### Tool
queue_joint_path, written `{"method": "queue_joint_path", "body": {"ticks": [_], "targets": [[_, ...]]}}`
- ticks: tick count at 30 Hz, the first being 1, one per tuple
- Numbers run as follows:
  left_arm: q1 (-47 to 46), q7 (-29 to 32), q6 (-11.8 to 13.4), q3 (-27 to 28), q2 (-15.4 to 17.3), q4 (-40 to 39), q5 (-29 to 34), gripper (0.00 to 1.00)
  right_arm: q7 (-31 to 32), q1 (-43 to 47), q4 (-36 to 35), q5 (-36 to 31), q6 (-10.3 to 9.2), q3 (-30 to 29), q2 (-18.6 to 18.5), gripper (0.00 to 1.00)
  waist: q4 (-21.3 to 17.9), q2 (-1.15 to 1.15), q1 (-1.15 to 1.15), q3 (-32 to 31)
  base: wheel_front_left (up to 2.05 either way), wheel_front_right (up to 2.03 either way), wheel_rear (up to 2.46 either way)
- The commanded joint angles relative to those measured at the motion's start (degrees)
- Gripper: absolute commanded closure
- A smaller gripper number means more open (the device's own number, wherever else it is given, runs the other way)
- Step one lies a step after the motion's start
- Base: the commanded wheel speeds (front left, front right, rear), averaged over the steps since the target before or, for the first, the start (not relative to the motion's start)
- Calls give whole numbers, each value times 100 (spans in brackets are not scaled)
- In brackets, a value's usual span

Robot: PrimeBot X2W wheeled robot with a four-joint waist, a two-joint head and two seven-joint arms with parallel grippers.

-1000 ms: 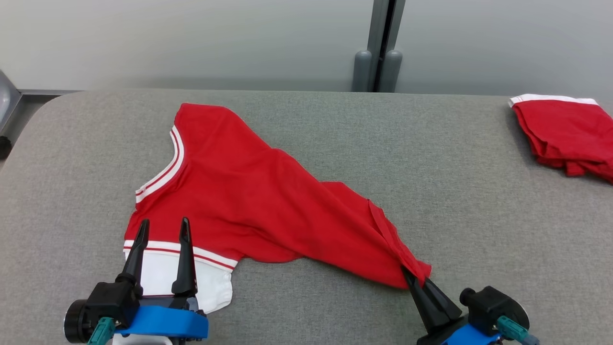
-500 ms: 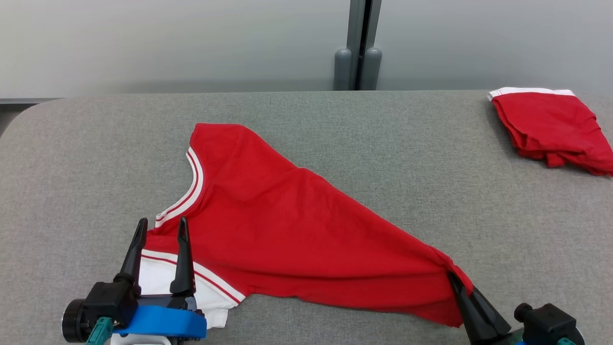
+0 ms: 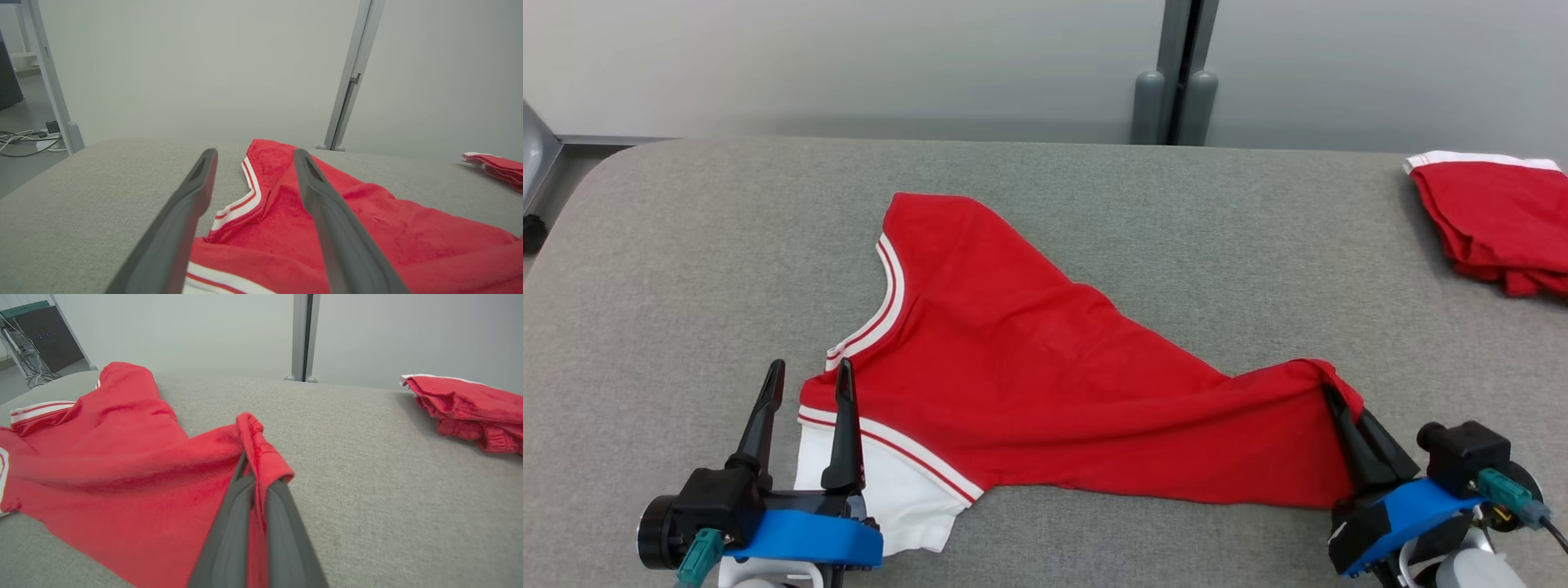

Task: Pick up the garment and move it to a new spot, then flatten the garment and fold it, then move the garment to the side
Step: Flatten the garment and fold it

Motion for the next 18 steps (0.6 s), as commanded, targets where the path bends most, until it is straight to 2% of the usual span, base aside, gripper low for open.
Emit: {"method": "queue_joint_path", "body": {"ticks": [1, 11, 12, 13, 18], "targets": [[-64, -26, -11, -15, -4, 14, -29, 0, -43, -129, 93, -10, 2, -7, -43, 100, 63, 0, 0, 43, 0, 0, 0], [-47, -26, 42, -129, -5, 28, -97, 0, -287, -1422, 2249, -15, 1, -129, -240, 100, 302, 0, 0, 157, 0, 0, 0], [-52, -26, 45, -131, -4, 31, -100, 0, -286, -1509, 2446, 2, 1, -98, -226, 70, 299, 0, 0, 163, 0, 0, 0], [-59, -26, 49, -126, -6, 35, -103, 0, -330, -1604, 2606, 31, 1, -50, -209, 0, 291, 0, 0, 168, 0, 0, 0], [-77, -26, 83, -60, -5, 46, -42, 0, -552, -1783, 3119, 65, 1, 21, -224, 0, 167, 0, 0, 110, 0, 0, 0]]}}
